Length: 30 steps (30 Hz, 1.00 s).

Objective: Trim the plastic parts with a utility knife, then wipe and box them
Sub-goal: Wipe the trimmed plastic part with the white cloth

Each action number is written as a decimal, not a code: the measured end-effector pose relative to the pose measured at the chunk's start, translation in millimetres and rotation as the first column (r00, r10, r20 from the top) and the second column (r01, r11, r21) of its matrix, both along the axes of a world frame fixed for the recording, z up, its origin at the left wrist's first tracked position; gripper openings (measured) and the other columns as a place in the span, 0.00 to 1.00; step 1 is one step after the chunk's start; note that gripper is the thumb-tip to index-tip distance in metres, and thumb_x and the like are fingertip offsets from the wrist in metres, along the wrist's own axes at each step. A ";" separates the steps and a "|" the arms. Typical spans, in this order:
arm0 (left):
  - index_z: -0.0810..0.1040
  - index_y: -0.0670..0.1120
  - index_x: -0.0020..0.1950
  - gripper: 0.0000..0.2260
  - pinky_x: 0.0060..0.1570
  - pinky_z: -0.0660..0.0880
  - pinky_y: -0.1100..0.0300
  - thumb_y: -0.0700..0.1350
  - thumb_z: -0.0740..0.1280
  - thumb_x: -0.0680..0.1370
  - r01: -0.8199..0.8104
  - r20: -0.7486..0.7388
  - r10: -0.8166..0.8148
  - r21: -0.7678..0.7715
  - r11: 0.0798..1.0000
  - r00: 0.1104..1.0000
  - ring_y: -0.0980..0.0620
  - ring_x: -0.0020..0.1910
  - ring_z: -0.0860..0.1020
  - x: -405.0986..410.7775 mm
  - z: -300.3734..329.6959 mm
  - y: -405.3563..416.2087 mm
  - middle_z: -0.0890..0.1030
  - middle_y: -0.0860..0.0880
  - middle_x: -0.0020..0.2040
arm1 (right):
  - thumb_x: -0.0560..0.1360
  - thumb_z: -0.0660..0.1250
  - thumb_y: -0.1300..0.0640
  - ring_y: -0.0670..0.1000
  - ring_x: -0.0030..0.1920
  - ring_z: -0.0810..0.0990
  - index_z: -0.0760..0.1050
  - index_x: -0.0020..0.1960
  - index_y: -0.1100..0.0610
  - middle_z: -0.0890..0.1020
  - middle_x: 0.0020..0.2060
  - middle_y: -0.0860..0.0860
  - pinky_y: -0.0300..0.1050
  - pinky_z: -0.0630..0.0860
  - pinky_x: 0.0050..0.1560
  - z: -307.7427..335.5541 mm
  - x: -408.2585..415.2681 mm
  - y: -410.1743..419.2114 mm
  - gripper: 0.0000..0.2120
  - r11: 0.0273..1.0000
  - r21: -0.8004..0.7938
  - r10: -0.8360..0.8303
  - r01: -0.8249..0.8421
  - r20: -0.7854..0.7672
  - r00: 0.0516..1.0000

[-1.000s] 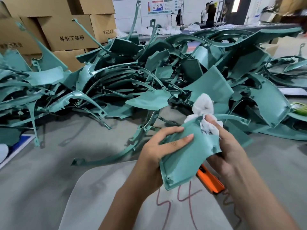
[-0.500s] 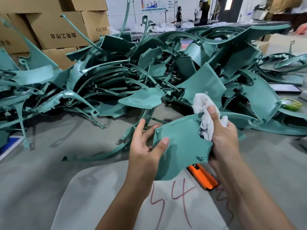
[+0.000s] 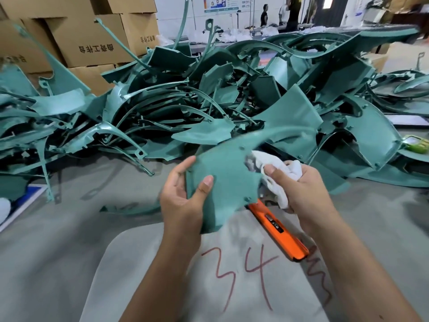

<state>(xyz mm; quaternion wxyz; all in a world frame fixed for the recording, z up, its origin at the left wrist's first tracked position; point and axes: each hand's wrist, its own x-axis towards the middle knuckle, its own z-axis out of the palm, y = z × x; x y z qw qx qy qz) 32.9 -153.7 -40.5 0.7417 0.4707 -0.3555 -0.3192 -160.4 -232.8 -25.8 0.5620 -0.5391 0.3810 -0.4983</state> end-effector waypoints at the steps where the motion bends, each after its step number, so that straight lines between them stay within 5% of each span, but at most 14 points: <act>1: 0.76 0.46 0.69 0.23 0.60 0.80 0.41 0.39 0.75 0.75 -0.033 -0.040 0.033 -0.007 0.999 0.999 0.41 0.62 0.82 6.3 1.5 -0.4 0.84 0.48 0.62 | 0.78 0.74 0.54 0.53 0.32 0.81 0.77 0.49 0.65 0.82 0.32 0.58 0.43 0.76 0.33 -2.0 -0.5 -2.2 0.14 1.000 -0.007 -0.018 0.018 0.009 1.000; 3: 0.75 0.46 0.69 0.21 0.61 0.76 0.31 0.38 0.72 0.76 -0.064 -0.086 0.064 0.003 0.998 0.994 0.37 0.62 0.82 18.9 4.0 -0.3 0.85 0.45 0.62 | 0.80 0.70 0.50 0.59 0.44 0.84 0.79 0.50 0.64 0.84 0.39 0.63 0.49 0.83 0.47 -1.6 -4.8 -4.3 0.15 0.987 -0.012 0.157 -0.158 0.216 0.964; 5: 0.75 0.48 0.69 0.22 0.60 0.74 0.26 0.40 0.71 0.76 -0.040 -0.089 0.042 0.023 0.999 0.995 0.34 0.61 0.81 23.2 4.8 1.1 0.85 0.43 0.61 | 0.86 0.56 0.49 0.57 0.55 0.84 0.83 0.55 0.60 0.86 0.49 0.60 0.52 0.77 0.68 5.3 -10.6 -1.5 0.21 0.885 -0.051 0.432 -0.464 0.465 0.773; 7: 0.74 0.48 0.70 0.23 0.60 0.76 0.29 0.40 0.73 0.75 0.028 -0.055 -0.027 0.017 0.999 0.998 0.33 0.61 0.81 16.6 5.6 3.2 0.84 0.42 0.61 | 0.86 0.58 0.52 0.56 0.58 0.84 0.80 0.62 0.65 0.85 0.55 0.61 0.53 0.72 0.74 7.5 -7.9 1.9 0.19 0.772 -0.075 0.523 -0.632 0.639 0.564; 9: 0.72 0.47 0.71 0.25 0.57 0.81 0.39 0.38 0.74 0.75 0.100 0.000 -0.100 -0.010 0.995 0.995 0.36 0.61 0.82 6.0 4.5 4.2 0.84 0.43 0.63 | 0.76 0.76 0.53 0.53 0.48 0.86 0.84 0.56 0.62 0.86 0.47 0.57 0.48 0.83 0.57 1.4 -3.5 -0.8 0.15 0.798 -0.016 0.479 -0.603 0.623 0.619; 11: 0.71 0.49 0.73 0.28 0.54 0.82 0.46 0.39 0.73 0.75 0.147 0.044 -0.146 -0.019 0.989 0.988 0.39 0.61 0.83 -2.4 3.1 4.4 0.83 0.44 0.63 | 0.72 0.78 0.56 0.50 0.43 0.85 0.88 0.51 0.55 0.86 0.46 0.53 0.42 0.83 0.46 1.3 1.8 0.5 0.08 0.883 0.090 0.340 -0.461 0.557 0.758; 15: 0.66 0.54 0.78 0.35 0.57 0.82 0.46 0.39 0.74 0.74 0.143 0.098 -0.143 0.006 0.990 0.985 0.42 0.62 0.83 -9.1 2.1 6.0 0.83 0.46 0.64 | 0.79 0.68 0.49 0.55 0.52 0.84 0.80 0.63 0.62 0.85 0.56 0.59 0.50 0.82 0.52 -0.2 9.1 0.8 0.20 0.948 0.170 0.128 -0.269 0.569 0.812; 19: 0.65 0.53 0.79 0.35 0.60 0.80 0.45 0.40 0.74 0.74 0.135 0.137 -0.138 0.035 0.990 0.981 0.45 0.63 0.82 -5.7 3.2 5.4 0.83 0.49 0.65 | 0.78 0.72 0.54 0.57 0.62 0.84 0.83 0.62 0.62 0.84 0.62 0.60 0.52 0.80 0.62 1.2 9.6 4.4 0.16 0.913 0.025 0.289 -0.406 0.664 0.690; 22: 0.66 0.52 0.78 0.35 0.60 0.81 0.46 0.40 0.74 0.74 0.137 0.178 -0.145 0.056 0.989 0.973 0.48 0.63 0.82 -6.1 4.0 5.5 0.83 0.51 0.65 | 0.73 0.78 0.47 0.56 0.64 0.83 0.85 0.61 0.59 0.85 0.62 0.58 0.51 0.80 0.64 3.1 8.7 6.1 0.22 0.884 -0.021 0.361 -0.467 0.665 0.653; 25: 0.66 0.57 0.77 0.35 0.63 0.79 0.43 0.40 0.74 0.73 0.156 0.212 -0.171 0.084 0.984 0.962 0.48 0.64 0.82 -9.1 3.1 5.4 0.82 0.52 0.65 | 0.68 0.80 0.40 0.60 0.59 0.84 0.83 0.61 0.62 0.83 0.61 0.63 0.57 0.81 0.63 5.2 12.5 7.4 0.32 0.915 0.063 0.300 -0.399 0.556 0.775; 27: 0.66 0.59 0.76 0.35 0.65 0.77 0.41 0.40 0.74 0.73 0.153 0.227 -0.169 0.088 0.984 0.959 0.48 0.64 0.81 -8.9 2.1 5.4 0.82 0.53 0.66 | 0.67 0.80 0.43 0.59 0.42 0.82 0.76 0.62 0.69 0.78 0.50 0.73 0.53 0.83 0.51 4.7 13.5 7.0 0.36 0.944 0.086 0.229 -0.320 0.530 0.817; 28: 0.66 0.60 0.75 0.35 0.65 0.77 0.41 0.41 0.74 0.73 0.146 0.236 -0.163 0.091 0.985 0.958 0.48 0.64 0.81 -8.7 1.8 5.6 0.82 0.53 0.66 | 0.67 0.80 0.46 0.56 0.34 0.76 0.74 0.62 0.71 0.72 0.43 0.73 0.49 0.79 0.45 4.6 13.1 6.9 0.36 0.955 0.093 0.192 -0.280 0.526 0.829; 30: 0.66 0.60 0.75 0.34 0.65 0.77 0.42 0.42 0.74 0.73 0.122 0.251 -0.143 0.096 0.988 0.957 0.50 0.64 0.81 -9.4 1.0 5.9 0.82 0.54 0.66 | 0.69 0.79 0.50 0.59 0.34 0.73 0.75 0.62 0.69 0.70 0.43 0.68 0.50 0.77 0.47 4.0 12.8 8.1 0.31 0.959 0.117 0.160 -0.257 0.524 0.836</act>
